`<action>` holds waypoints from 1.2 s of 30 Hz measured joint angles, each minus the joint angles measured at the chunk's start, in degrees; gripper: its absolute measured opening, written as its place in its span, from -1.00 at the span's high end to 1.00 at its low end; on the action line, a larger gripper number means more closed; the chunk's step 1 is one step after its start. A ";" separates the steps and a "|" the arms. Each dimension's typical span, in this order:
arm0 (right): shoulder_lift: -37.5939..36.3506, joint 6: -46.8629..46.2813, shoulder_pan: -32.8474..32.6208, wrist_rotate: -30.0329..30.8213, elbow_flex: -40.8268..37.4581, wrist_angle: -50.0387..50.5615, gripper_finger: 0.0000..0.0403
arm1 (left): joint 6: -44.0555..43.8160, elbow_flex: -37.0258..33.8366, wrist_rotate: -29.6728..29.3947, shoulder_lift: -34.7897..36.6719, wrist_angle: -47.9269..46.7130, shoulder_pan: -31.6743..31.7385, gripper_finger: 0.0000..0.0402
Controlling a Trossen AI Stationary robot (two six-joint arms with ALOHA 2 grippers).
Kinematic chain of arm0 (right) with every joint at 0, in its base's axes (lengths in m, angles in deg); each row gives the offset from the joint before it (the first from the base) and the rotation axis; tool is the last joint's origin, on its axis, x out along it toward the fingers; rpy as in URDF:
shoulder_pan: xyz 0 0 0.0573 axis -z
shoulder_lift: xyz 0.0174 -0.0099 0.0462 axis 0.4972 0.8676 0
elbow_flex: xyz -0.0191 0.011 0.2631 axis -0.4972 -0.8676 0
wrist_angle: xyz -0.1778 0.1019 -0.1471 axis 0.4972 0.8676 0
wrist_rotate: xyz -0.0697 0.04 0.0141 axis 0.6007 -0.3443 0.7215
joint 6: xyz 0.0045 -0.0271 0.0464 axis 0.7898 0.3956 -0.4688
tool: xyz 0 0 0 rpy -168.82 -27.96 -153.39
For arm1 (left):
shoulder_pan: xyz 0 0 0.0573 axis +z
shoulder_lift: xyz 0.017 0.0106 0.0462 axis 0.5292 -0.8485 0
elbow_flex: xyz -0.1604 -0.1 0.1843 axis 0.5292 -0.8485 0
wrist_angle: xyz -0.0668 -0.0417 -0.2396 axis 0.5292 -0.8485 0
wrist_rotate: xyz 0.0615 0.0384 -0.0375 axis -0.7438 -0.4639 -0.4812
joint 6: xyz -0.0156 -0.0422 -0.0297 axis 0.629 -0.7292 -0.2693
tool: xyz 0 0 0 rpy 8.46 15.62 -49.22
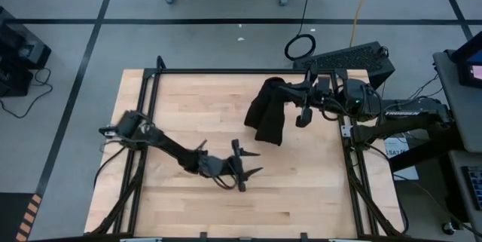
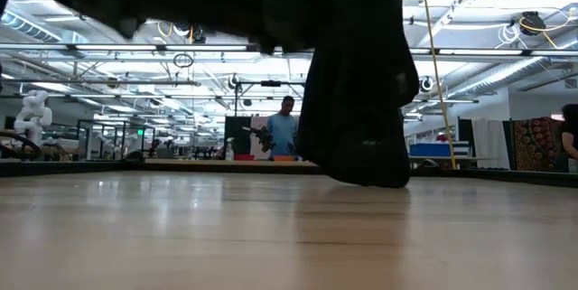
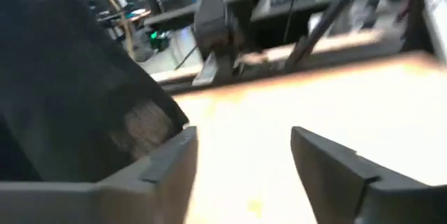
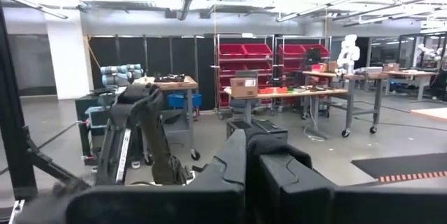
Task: Roll towel
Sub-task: Roll the black microfiber towel
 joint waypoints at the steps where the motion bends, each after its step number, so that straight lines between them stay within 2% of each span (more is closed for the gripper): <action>1: 0.00 0.00 0.00 -0.47 0.00 0.10 1.00 | 2.84 1.07 -1.89 -1.95 0.66 0.07 -0.28; 4: 0.00 -0.51 -0.06 -2.78 0.00 0.12 1.00 | 13.49 5.41 -6.82 -7.81 4.31 0.81 -0.42; 8: 0.00 -0.83 -0.63 -2.99 0.00 0.16 1.00 | 26.22 13.31 -9.75 -15.30 5.46 1.80 -0.44; 14: 0.02 -0.85 -2.23 -3.00 0.00 0.43 1.00 | 47.99 24.15 -30.10 -22.99 5.06 2.36 -0.44; 16: 0.02 -0.82 -2.56 -3.00 0.00 0.72 1.00 | 52.32 26.22 -33.90 -23.74 6.05 3.13 -0.38; 18: 0.02 -0.68 -2.79 -3.00 0.00 0.67 1.00 | 56.14 27.19 -35.36 -23.79 7.33 3.71 -0.24; 21: 0.02 -0.59 -2.78 -3.00 0.00 0.87 1.00 | 59.80 27.59 -35.34 -23.47 10.21 3.99 0.16; 25: 0.02 -0.46 -2.78 -2.99 0.00 3.59 1.00 | 65.25 27.57 -35.34 -22.85 12.41 3.21 0.82; 26: 0.02 -0.44 -2.78 -3.00 0.00 4.50 1.00 | 65.89 27.57 -35.36 -22.60 12.46 2.91 0.91; 28: 0.00 -0.44 -2.78 -2.98 0.00 6.57 1.00 | 66.08 27.57 -35.87 -21.68 12.40 2.13 0.93; 31: -0.17 -0.46 -2.78 -2.97 0.00 9.75 1.00 | 66.04 27.34 -39.99 -19.79 11.49 1.04 0.90; 36: -1.36 -0.83 -2.78 -2.95 -0.02 11.18 1.00 | 57.29 25.00 -40.42 -14.90 9.13 -1.18 0.76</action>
